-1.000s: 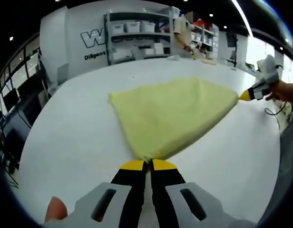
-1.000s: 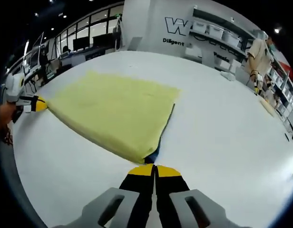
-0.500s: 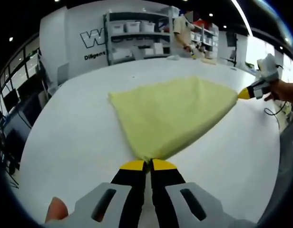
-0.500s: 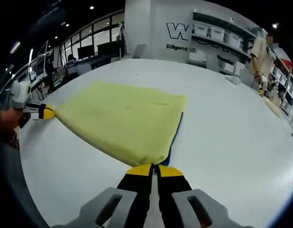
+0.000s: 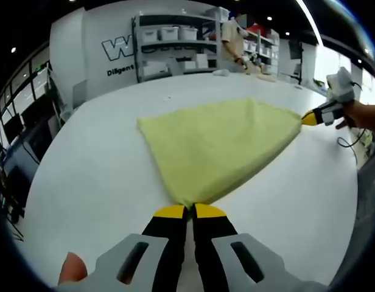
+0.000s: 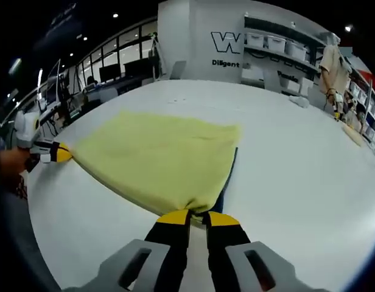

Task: Fold the garment on the visible template until the final outline fits inside the template.

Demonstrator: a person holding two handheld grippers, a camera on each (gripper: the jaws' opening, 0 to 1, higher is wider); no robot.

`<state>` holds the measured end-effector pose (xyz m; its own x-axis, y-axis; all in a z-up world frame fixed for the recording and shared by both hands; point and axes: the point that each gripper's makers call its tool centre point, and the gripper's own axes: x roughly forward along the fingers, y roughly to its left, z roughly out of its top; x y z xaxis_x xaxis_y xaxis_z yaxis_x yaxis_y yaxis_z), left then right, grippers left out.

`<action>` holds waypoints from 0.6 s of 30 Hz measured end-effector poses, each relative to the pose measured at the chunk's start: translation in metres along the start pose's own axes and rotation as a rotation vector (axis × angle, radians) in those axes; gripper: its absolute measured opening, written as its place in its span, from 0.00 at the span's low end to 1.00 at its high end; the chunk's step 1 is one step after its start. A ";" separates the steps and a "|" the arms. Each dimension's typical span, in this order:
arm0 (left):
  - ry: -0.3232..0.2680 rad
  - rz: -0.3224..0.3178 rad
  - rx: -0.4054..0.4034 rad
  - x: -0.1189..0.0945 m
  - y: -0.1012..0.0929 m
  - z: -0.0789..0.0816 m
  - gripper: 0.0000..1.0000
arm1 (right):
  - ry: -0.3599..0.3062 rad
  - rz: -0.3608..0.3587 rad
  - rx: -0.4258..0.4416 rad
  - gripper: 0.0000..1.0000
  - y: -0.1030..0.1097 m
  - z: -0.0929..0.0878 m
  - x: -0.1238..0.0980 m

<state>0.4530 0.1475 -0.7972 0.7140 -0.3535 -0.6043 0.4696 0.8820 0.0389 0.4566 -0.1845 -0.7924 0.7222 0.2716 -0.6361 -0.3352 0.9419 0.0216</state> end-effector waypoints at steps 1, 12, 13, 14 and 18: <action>0.000 0.000 0.000 0.000 0.000 0.000 0.00 | -0.001 0.005 0.007 0.05 0.001 0.000 0.001; 0.002 0.000 0.000 0.000 0.000 0.000 0.00 | -0.008 0.023 -0.051 0.00 0.008 0.002 0.005; 0.003 0.000 0.001 0.000 0.000 0.000 0.00 | -0.007 0.022 -0.052 0.00 0.008 0.003 0.005; 0.003 0.000 0.000 0.000 0.000 0.000 0.00 | 0.002 0.020 -0.061 0.00 0.007 0.002 0.003; 0.003 0.004 0.004 0.000 0.001 -0.001 0.00 | 0.023 0.009 -0.082 0.00 0.003 0.001 -0.008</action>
<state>0.4531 0.1489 -0.7973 0.7142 -0.3494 -0.6065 0.4690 0.8821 0.0442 0.4506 -0.1841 -0.7860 0.7049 0.2749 -0.6538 -0.3908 0.9198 -0.0346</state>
